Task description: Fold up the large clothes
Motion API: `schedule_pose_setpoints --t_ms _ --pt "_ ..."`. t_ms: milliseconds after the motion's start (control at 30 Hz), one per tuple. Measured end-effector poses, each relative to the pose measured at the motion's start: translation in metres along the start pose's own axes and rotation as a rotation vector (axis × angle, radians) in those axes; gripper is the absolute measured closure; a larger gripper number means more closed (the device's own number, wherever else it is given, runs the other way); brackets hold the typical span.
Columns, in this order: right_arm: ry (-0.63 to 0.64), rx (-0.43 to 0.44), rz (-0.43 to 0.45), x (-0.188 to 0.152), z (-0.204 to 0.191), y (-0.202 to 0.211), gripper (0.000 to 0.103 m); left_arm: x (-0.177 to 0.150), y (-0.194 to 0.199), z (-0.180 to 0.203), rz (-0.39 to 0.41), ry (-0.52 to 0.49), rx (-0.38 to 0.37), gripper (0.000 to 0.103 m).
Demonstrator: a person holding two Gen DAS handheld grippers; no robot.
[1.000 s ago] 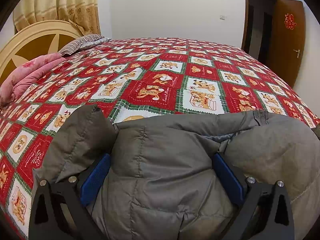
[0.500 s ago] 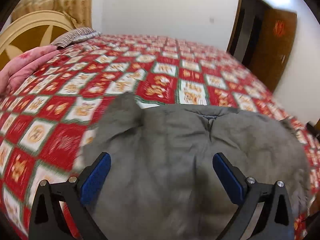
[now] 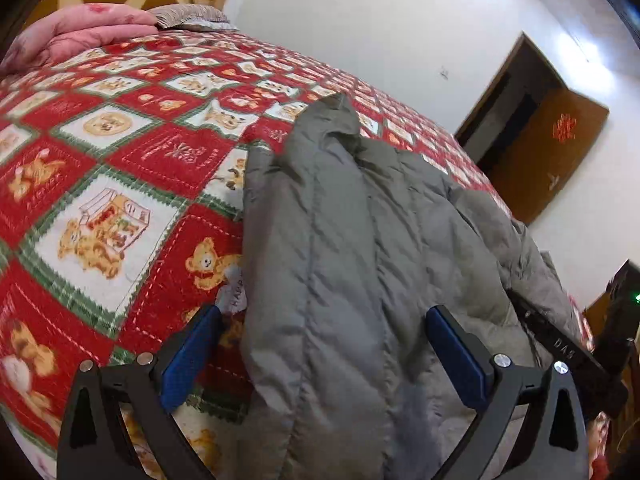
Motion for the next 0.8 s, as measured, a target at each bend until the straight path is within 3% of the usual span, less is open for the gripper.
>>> schedule_pose_setpoints --t_ms 100,200,233,267,333,433,500,633,800 --pt "0.029 -0.024 0.015 -0.006 -0.003 -0.008 0.075 -0.002 0.000 0.005 0.008 -0.004 -0.012 0.001" --pt "0.050 -0.052 0.047 -0.010 -0.004 -0.013 0.077 -0.002 0.002 0.005 -0.010 0.045 -0.121 0.005" --pt "0.050 -0.053 0.049 -0.010 -0.004 -0.013 0.077 -0.002 0.001 0.005 -0.024 0.075 -0.171 0.019" --pt "0.049 -0.052 0.050 -0.011 -0.004 -0.012 0.077 -0.003 0.000 0.005 -0.035 0.087 -0.176 0.026" --pt "0.041 -0.044 0.049 -0.011 -0.002 -0.012 0.077 -0.002 -0.005 0.006 -0.064 0.101 -0.209 0.063" --pt "0.021 -0.025 0.041 -0.010 0.001 -0.011 0.077 0.005 -0.002 0.014 -0.079 0.114 -0.249 0.078" --pt "-0.013 0.003 0.026 -0.008 0.006 -0.012 0.077 0.015 0.012 0.035 -0.062 0.047 -0.238 0.080" --pt "-0.114 0.089 -0.013 -0.005 0.021 -0.012 0.078 0.036 0.033 0.084 -0.028 -0.055 -0.283 0.081" --pt "-0.212 0.187 -0.060 -0.003 0.035 -0.013 0.078 0.048 0.050 0.167 -0.005 -0.256 -0.306 0.081"
Point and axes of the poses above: each gripper's, at about its wrist camera, not at the fingertips, and y roughly against the way its jaws point, z to its right, x to its top, the point moved 1 cm from there along -y, roughly the way its jaws point, and after that the axes turned 2 degrees about -x, right-handed, at the moved point
